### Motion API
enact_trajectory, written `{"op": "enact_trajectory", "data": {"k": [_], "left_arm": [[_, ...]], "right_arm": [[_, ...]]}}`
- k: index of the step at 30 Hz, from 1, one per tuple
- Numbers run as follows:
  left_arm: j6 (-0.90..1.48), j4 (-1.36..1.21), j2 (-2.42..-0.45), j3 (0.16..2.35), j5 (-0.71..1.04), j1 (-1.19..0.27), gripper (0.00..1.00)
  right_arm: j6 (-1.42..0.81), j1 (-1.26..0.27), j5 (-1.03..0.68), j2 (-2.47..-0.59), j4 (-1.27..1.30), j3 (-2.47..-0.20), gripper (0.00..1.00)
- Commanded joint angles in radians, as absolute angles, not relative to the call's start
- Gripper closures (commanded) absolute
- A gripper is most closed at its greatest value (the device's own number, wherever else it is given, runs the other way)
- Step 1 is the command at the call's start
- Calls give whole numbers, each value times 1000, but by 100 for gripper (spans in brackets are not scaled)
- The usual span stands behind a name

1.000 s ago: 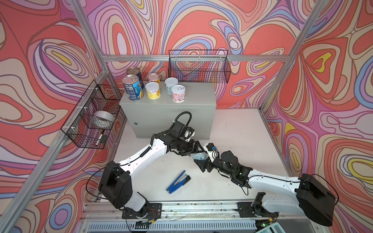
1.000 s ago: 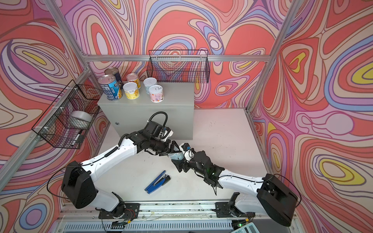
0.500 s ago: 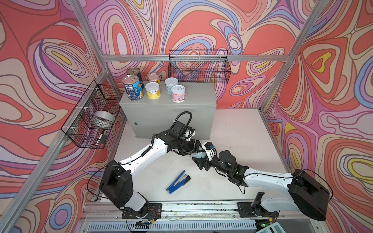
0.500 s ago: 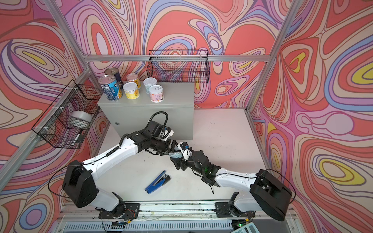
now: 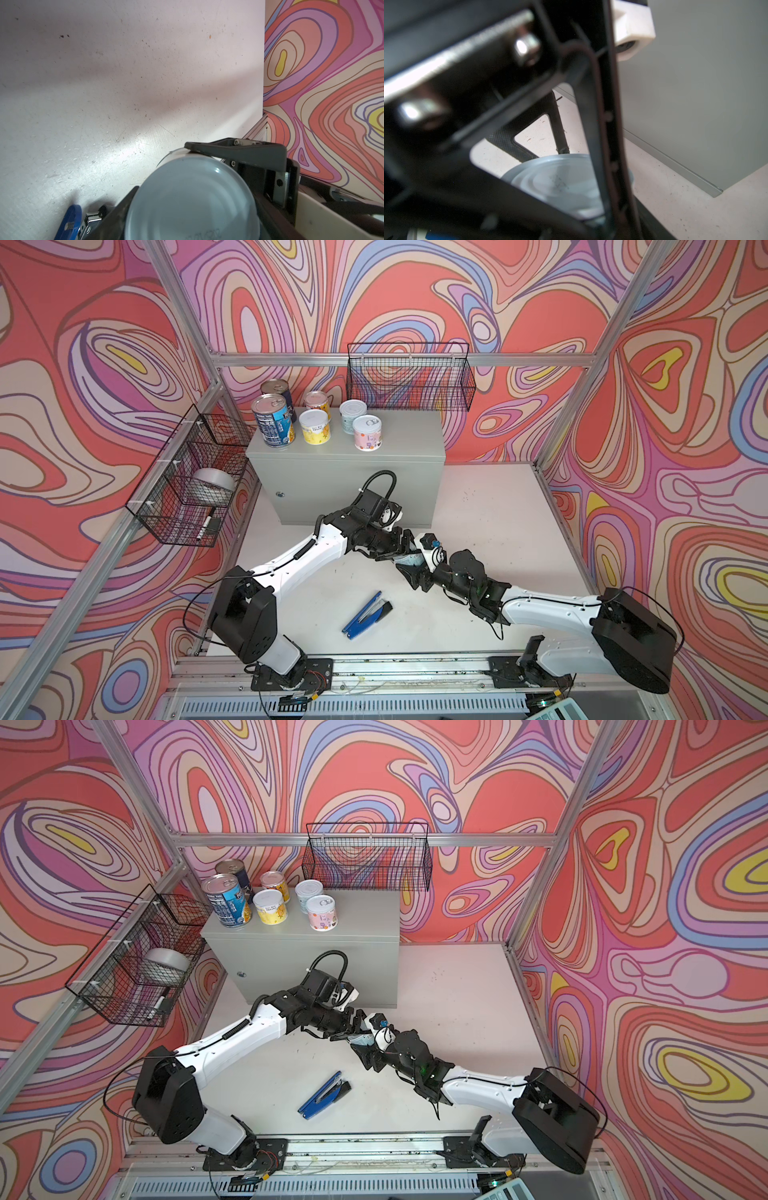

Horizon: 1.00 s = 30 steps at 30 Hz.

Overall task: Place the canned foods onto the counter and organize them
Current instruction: 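Close the right gripper on the pale blue can and open the left gripper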

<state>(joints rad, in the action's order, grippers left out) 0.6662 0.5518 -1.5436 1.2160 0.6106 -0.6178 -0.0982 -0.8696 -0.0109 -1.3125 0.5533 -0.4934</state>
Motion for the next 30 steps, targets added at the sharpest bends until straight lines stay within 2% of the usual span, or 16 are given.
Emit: {"op": "enact_trajectory", "data": {"k": [1,2,6,18,30], "left_arm": [[660,540,-1545,1247,637,-617,14],[662,540,-1540,1248,628,-617,0],[661,570,-1534,1266,577,-612,0],[709,529,-1528,1259,581,-603,0],[749,394,-1408,1143,546,-565,0]], "right_arm": [[-123,-868,8,-1301,609,-508,41],[-123,-867,8,-1297,607,-508,41],[-115,-867,9,-1277,589,-504,43],[-139,-867,23,-1188,555,-459,44],[-180,-867,86,-966,364,-420,43]]}}
